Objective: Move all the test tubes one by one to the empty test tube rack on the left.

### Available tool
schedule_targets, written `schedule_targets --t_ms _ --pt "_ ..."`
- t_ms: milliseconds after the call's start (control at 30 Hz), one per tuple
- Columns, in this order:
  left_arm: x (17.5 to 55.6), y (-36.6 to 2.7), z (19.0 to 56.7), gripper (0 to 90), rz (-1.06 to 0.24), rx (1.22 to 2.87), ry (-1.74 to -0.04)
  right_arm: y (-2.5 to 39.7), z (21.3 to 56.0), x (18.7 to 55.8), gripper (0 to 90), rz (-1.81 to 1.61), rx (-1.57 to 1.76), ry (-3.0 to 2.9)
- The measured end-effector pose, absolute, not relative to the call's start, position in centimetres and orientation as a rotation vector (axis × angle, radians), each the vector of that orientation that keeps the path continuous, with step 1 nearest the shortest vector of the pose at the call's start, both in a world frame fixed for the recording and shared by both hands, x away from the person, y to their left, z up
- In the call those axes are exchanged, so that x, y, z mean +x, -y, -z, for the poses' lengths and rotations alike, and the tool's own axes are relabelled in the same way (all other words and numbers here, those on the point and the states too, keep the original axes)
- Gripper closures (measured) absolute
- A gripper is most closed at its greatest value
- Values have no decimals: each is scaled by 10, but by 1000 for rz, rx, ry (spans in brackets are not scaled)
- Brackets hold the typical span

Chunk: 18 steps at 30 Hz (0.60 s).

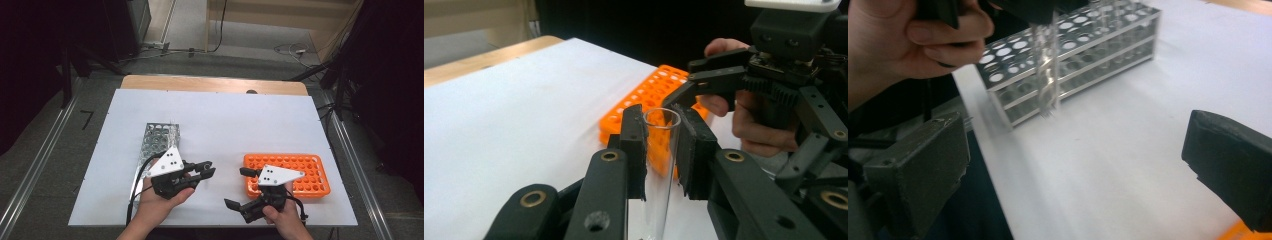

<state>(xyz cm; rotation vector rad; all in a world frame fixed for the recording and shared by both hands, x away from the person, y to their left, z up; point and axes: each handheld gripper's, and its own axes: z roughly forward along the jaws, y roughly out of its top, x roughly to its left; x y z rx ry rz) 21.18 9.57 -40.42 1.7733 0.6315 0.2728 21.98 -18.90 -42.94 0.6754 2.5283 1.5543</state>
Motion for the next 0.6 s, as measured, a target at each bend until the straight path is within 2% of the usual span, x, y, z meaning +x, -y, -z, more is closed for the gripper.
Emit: schedule_targets --t_ms 600 --pt "225 -146 392 759 -429 1686 -774 218 430 233 0 -1554 759 -2448"
